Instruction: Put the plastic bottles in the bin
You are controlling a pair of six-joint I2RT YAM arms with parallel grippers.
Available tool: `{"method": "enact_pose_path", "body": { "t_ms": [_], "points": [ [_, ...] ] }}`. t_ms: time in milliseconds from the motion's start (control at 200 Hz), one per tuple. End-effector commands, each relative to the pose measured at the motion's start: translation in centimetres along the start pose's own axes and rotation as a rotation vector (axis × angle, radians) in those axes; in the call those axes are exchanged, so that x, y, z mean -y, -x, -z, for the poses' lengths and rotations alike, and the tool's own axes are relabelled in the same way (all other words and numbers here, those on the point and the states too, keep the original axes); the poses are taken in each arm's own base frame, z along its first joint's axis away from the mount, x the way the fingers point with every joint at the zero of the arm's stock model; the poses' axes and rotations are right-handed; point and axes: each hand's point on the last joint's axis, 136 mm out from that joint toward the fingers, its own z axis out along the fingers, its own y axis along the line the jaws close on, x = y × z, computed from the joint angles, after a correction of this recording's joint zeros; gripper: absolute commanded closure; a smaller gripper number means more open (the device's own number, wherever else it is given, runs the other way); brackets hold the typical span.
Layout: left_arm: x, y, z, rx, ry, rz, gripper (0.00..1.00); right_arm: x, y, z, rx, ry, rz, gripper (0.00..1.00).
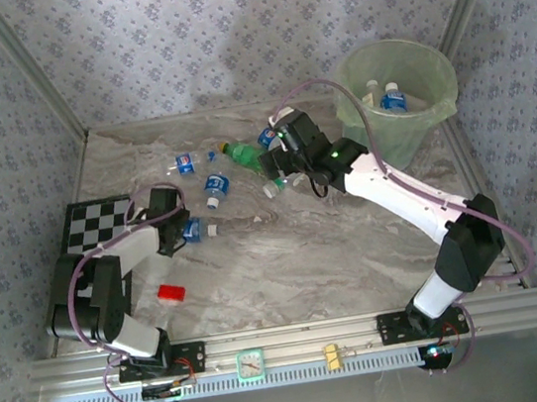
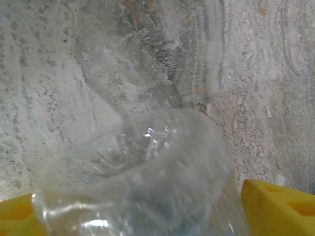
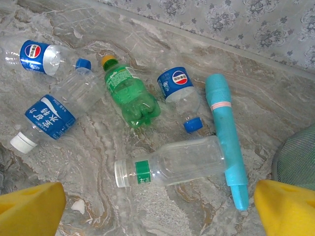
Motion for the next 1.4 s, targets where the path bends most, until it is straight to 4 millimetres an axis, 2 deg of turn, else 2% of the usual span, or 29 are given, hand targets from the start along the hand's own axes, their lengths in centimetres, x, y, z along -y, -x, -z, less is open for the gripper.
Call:
{"method": "enact_pose_path", "body": {
  "t_ms": [0,115,230,600,940,1174,1399],
  "points": [
    [1.9,-1.4,-0.8,-0.068,-0.096,0.052,0.26,-0.2,-0.8,-0.5,-0.026,-0.016,-0.005,0.00],
    [2.8,-0.9,0.2,-0.055,-0.140,0.035,0.31,-1.1,-0.9,-0.7,-0.028,0.019,-0.002,0.00],
    [4.5,-0.4,1.9,-0.048,-0.229,0.010,0.33,-2.6,-1.1,-0.7,-0.036,0.093,0.008,0.00],
    [10.0,1.0,9.0,0.000,-0.566,-0.101,0.33,-9.6,-1.4,-0.3,-0.042,0.457,0.005,0.00],
    [14.1,0.0,13.9,-0.023,-0.854,-0.218,0.33,-15.9,-1.4,0.7,-0.060,0.735,0.006,0.00],
    [16.0,-1.6,17.1,-0.024,-1.000,-0.296,0.33,-18.3,-2.0,0.3,-0.091,0.814,-0.009,0.00],
    [16.5,-3.0,18.7,-0.049,-1.056,-0.304,0.32,-18.7,-2.2,-0.5,-0.103,0.815,-0.013,0.00]
  ]
}}
